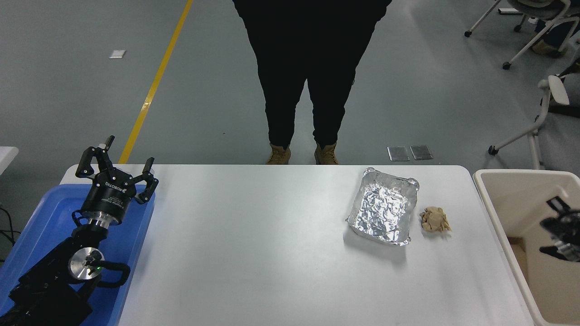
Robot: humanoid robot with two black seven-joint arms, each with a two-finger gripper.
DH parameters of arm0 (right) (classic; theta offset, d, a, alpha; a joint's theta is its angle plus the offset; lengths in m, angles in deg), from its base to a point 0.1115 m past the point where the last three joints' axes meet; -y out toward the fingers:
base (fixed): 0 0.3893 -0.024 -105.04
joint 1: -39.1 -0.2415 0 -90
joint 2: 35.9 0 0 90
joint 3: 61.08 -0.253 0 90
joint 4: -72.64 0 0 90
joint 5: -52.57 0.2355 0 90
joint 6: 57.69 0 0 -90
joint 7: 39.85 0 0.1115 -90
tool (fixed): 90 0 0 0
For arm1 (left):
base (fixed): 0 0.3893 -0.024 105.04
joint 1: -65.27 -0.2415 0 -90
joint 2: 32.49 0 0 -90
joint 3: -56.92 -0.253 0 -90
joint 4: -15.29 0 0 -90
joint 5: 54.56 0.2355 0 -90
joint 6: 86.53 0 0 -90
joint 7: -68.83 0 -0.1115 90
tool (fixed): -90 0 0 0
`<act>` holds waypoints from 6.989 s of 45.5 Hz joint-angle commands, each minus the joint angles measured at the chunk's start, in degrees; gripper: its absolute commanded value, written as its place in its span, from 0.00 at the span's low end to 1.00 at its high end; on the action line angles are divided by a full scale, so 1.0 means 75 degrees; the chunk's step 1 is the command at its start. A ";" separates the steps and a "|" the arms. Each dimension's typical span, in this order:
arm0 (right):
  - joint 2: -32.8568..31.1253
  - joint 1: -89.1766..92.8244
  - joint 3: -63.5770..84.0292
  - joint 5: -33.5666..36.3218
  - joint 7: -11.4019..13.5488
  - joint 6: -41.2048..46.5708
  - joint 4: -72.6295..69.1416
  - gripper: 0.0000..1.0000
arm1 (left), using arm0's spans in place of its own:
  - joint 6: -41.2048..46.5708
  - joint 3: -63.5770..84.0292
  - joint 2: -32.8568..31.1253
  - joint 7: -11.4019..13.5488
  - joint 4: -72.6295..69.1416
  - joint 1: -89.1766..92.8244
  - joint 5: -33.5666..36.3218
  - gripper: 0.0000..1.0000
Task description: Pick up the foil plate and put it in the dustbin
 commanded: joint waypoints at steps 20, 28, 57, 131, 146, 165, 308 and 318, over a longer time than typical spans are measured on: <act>-0.0444 -0.5725 0.2804 -0.0115 -0.0013 0.0482 -0.4858 1.00 | 0.0001 0.0000 0.0000 0.0001 0.0000 0.0001 -0.0003 0.98; -0.0479 -0.7284 0.2886 -0.0080 -0.0001 0.1935 -0.6149 1.00 | 0.0001 0.0000 0.0000 0.0001 0.0000 0.0001 -0.0003 0.98; -0.1745 -1.1223 0.3600 -0.0045 0.0034 0.6846 -0.9419 1.00 | 0.0012 0.0000 0.0012 0.0001 0.0000 -0.0011 -0.0003 0.98; 0.0317 -0.4580 0.1762 -0.0126 0.0010 0.3566 -0.5951 1.00 | 0.0012 0.0000 0.0000 0.0001 0.0000 -0.0011 -0.0003 0.98; 0.1383 -0.3525 0.1480 -0.0138 -0.0048 0.3050 -0.4663 1.00 | 0.0012 0.0000 0.0000 0.0001 0.0000 -0.0011 -0.0003 0.98; 0.2181 -0.2400 0.1409 -0.0126 -0.0048 0.2534 -0.3455 1.00 | 0.0012 0.0000 0.0000 0.0001 0.0000 0.0000 -0.0003 0.98; -0.2073 -0.8784 0.2698 -0.0115 0.0010 0.4255 -0.7474 0.00 | 0.0012 0.0000 0.0000 0.0001 0.0000 -0.0011 -0.0003 0.98; -0.2389 -0.9700 0.2956 -0.0126 -0.0001 0.4878 -0.7474 0.00 | 0.0012 0.0000 0.0012 0.0001 0.0000 0.0000 -0.0003 0.98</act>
